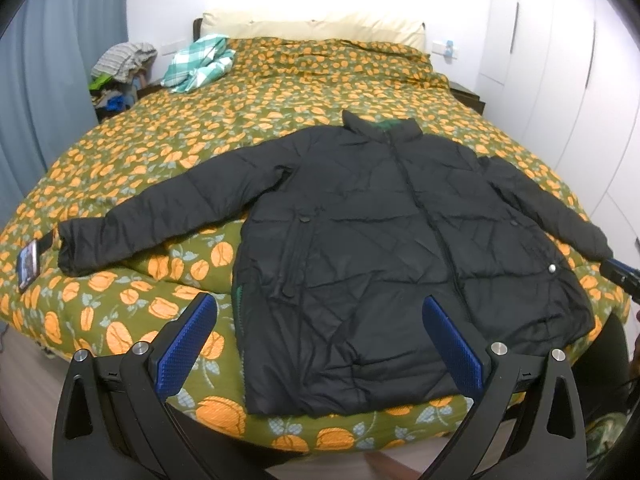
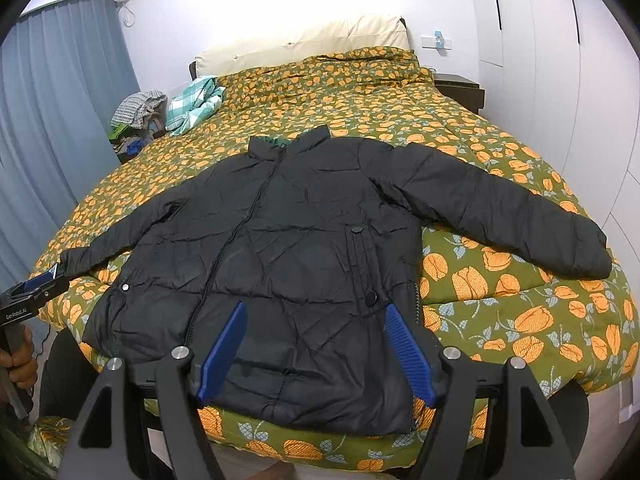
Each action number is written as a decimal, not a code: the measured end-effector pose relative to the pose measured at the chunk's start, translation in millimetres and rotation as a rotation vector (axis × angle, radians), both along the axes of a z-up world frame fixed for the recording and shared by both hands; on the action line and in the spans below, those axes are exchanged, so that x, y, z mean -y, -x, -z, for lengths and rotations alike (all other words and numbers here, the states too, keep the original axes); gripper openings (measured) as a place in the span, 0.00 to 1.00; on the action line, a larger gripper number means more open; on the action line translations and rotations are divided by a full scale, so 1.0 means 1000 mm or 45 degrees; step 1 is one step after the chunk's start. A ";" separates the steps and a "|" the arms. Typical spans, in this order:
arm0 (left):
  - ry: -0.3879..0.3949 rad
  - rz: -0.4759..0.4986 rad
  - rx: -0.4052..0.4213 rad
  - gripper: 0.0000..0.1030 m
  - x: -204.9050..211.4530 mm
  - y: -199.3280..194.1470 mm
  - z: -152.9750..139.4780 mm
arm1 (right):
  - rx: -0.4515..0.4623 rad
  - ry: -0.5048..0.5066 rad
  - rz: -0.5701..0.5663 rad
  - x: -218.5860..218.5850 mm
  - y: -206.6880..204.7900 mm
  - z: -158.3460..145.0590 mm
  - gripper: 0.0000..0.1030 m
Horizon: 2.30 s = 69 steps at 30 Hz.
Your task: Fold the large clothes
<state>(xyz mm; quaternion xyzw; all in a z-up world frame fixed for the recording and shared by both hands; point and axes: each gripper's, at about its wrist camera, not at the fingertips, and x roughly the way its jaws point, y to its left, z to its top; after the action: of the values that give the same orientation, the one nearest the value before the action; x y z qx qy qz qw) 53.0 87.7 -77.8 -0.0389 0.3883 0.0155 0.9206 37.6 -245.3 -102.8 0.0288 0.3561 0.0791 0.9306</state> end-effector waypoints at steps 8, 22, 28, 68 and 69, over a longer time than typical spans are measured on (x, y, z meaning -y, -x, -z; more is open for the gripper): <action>0.000 -0.004 -0.003 0.99 -0.001 0.001 0.000 | 0.000 -0.002 0.001 -0.001 0.000 0.000 0.72; -0.009 0.004 -0.004 0.99 0.001 -0.002 -0.002 | 0.000 -0.003 0.000 -0.002 0.000 -0.001 0.71; -0.011 0.005 -0.008 0.99 0.002 -0.003 -0.003 | -0.002 -0.003 -0.002 -0.003 0.000 -0.002 0.71; -0.014 -0.006 -0.016 0.99 -0.001 -0.001 0.003 | -0.017 0.005 0.017 0.000 -0.003 0.006 0.72; -0.010 -0.008 -0.014 0.99 -0.002 -0.001 0.003 | -0.014 0.004 0.025 0.004 -0.004 0.005 0.72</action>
<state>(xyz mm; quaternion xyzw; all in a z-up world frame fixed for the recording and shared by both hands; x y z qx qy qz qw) 54.1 89.5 -80.5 -0.0363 0.3931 0.0202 0.9186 42.1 -249.0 -108.2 0.0311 0.3611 0.0693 0.9294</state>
